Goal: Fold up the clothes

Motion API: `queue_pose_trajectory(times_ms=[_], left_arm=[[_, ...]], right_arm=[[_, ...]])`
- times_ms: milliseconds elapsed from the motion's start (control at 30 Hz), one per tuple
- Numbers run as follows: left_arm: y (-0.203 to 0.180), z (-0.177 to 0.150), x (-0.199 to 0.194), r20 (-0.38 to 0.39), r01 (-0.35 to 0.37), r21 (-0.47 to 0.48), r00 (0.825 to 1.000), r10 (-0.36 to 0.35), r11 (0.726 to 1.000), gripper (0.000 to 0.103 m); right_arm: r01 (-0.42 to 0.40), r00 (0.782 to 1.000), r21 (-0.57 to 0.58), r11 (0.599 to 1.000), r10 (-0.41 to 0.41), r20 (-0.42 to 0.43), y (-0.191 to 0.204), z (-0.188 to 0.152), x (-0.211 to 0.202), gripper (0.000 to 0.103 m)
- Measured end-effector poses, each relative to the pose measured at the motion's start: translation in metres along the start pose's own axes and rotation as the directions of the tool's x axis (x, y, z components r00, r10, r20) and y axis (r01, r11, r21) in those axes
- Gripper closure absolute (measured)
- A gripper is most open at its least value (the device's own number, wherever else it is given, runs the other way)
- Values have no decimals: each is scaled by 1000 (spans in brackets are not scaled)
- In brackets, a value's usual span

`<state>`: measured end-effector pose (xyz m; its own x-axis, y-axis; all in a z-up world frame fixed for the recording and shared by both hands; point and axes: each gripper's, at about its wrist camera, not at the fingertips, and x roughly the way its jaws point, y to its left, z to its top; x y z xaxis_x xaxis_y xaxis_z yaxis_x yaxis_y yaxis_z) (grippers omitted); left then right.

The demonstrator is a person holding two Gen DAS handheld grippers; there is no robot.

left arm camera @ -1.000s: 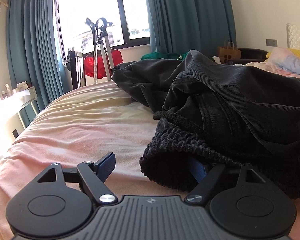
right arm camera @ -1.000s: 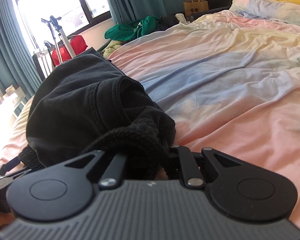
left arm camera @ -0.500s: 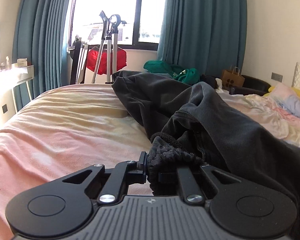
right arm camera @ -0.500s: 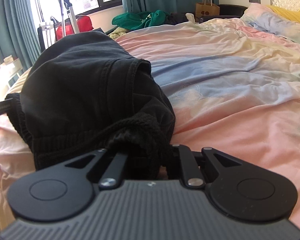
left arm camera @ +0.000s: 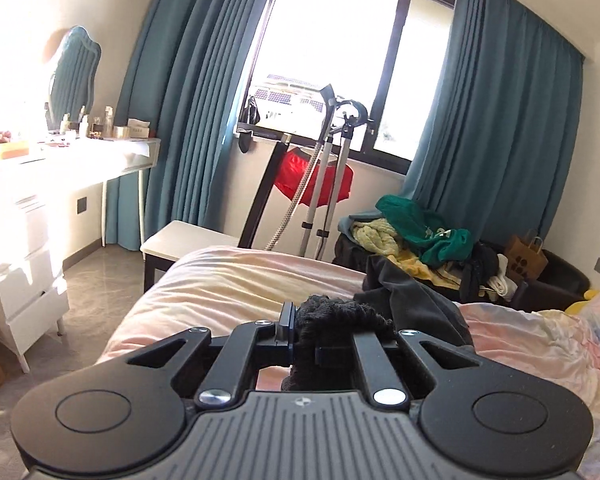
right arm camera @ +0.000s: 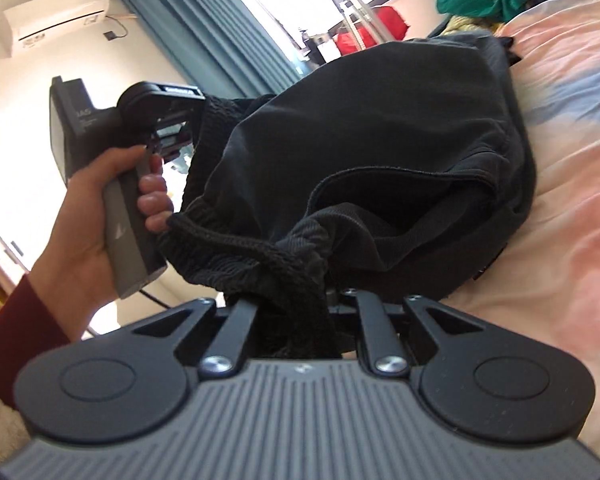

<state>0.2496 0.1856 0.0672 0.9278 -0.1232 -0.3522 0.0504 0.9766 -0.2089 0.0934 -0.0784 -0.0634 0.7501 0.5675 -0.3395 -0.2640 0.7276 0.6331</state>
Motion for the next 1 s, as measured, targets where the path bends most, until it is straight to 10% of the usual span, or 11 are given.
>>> queue_pose_trajectory(times_ms=[233,500,733,1000], left_arm=[[92,-2,23,-99,-167,-2,981,166,986,94],[121,-44,17,-90,-188,-6,978,187,982,84],[102,-64,-53,-1,-302,40,953,303,952,13],[68,-91,-141,16,-300,18,954,300,954,3]], right_arm=[[-80,981,-67,995,67,-179,32,-41,97,91],[-96,970,-183,978,51,-237,35,-44,104,79],[-48,981,-288,956,-8,-192,44,-61,74,55],[78,985,-282,956,-117,-126,51,-64,57,9]])
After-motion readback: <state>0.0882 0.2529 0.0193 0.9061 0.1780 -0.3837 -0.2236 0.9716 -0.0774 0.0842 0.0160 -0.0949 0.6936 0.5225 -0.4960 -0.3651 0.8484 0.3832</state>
